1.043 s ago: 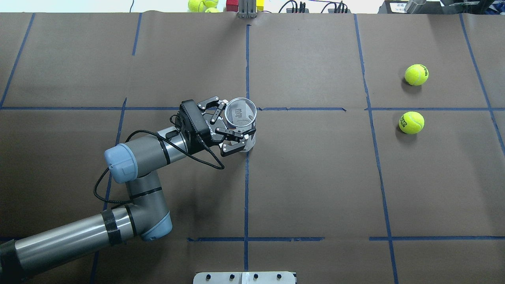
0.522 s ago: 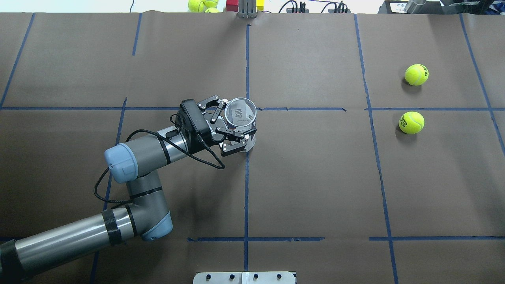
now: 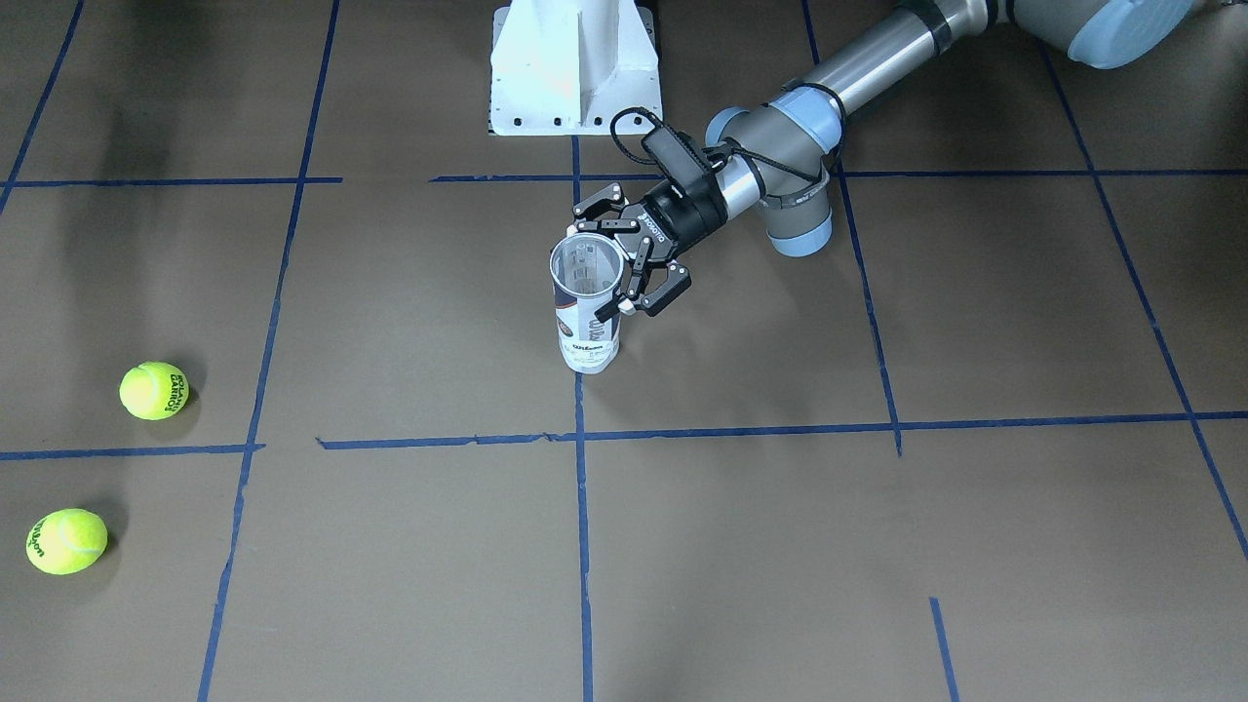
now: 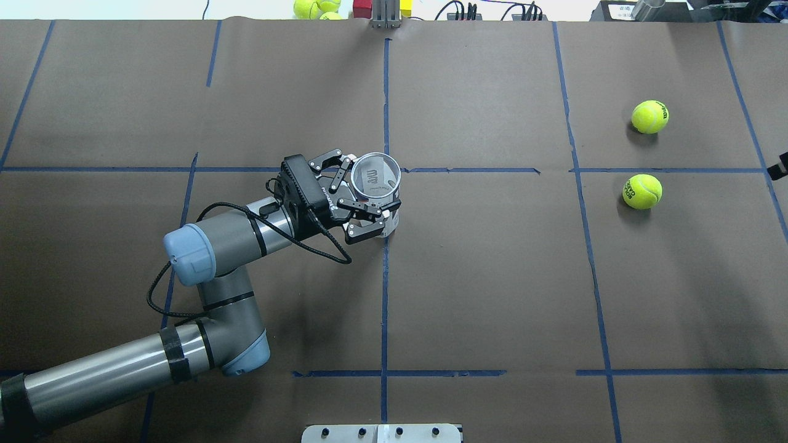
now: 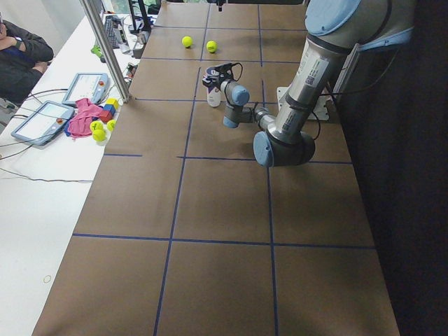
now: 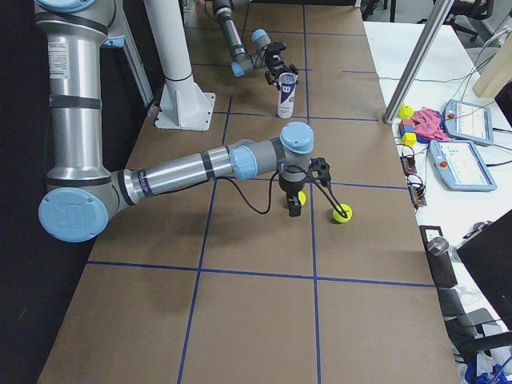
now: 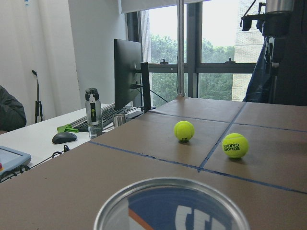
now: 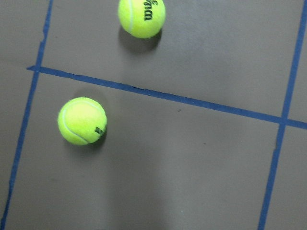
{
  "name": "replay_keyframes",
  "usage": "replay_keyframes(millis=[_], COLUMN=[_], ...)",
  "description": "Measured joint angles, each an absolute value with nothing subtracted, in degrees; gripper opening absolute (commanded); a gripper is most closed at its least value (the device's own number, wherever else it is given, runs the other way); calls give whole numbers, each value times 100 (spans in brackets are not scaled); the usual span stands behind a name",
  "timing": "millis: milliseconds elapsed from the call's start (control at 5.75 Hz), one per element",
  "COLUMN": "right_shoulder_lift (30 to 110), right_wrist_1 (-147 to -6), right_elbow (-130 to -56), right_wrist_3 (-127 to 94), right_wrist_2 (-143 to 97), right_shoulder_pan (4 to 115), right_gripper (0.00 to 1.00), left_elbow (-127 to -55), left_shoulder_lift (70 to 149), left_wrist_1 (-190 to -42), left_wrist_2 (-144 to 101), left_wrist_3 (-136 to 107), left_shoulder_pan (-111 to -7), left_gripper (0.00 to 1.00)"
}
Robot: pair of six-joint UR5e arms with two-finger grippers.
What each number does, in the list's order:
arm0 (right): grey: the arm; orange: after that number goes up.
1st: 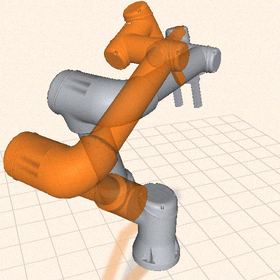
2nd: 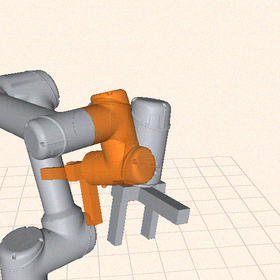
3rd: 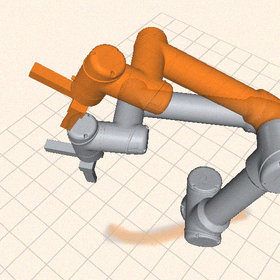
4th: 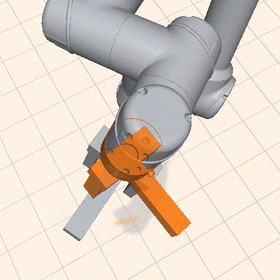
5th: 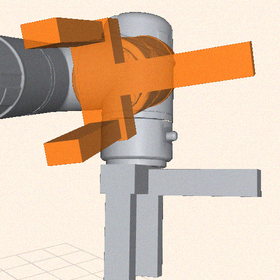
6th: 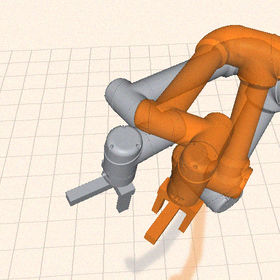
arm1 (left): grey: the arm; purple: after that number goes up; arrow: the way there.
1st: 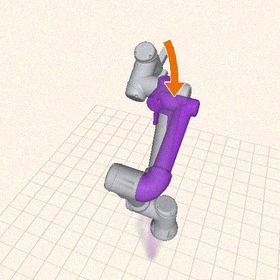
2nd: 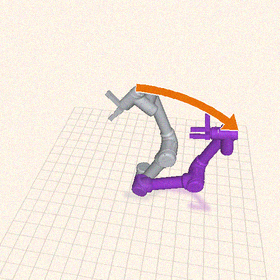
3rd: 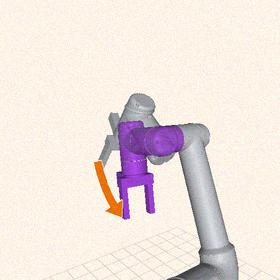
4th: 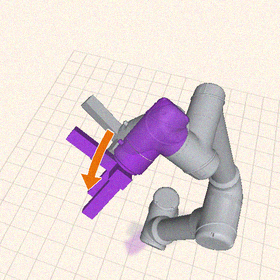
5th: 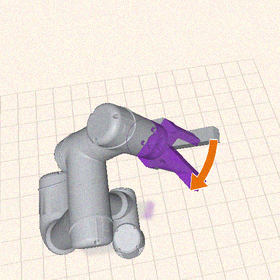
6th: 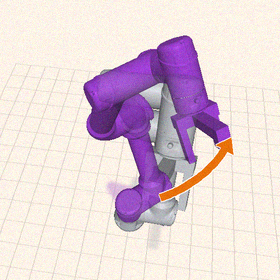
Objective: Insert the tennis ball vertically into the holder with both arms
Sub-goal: 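Reach the right gripper to the nearer yellow tennis ball and grasp it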
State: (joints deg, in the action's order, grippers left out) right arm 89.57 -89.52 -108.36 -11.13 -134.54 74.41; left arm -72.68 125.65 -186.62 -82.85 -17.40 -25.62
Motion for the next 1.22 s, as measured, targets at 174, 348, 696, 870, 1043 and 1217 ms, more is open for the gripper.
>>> replay_keyframes(millis=[174,348,696,870,1043,1217], right_shoulder_lift=[8621,8368,8275,8272,8271,8271], right_wrist_1=[-8958,-8809,-7864,-7461,-7088,-6719], right_elbow=[-10791,-10628,-10166,-9977,-9755,-9501], right_wrist_3=[-1573,-2081,-2901,-3148,-3222,-3241], right_wrist_2=[-13253,-12872,-12511,-12409,-12323,-12265], right_shoulder_pan=[7017,6597,6067,5851,5736,5682], right_gripper=[100,100,100,100,100,100], left_elbow=[-7272,-7273,-7269,-7269,-7269,-7268], left_shoulder_lift=[12562,12560,12560,12559,12560,12559], left_wrist_1=[-18660,-18659,-18662,-18664,-18661,-18660], left_wrist_2=[-8282,-8280,-8279,-8279,-8279,-8279], left_wrist_3=[-1740,-1740,-1740,-1740,-1740,-1740], left_shoulder_pan=[-2559,-2559,-2558,-2558,-2558,-2554], left_gripper=[96,96,96,96,96,96])
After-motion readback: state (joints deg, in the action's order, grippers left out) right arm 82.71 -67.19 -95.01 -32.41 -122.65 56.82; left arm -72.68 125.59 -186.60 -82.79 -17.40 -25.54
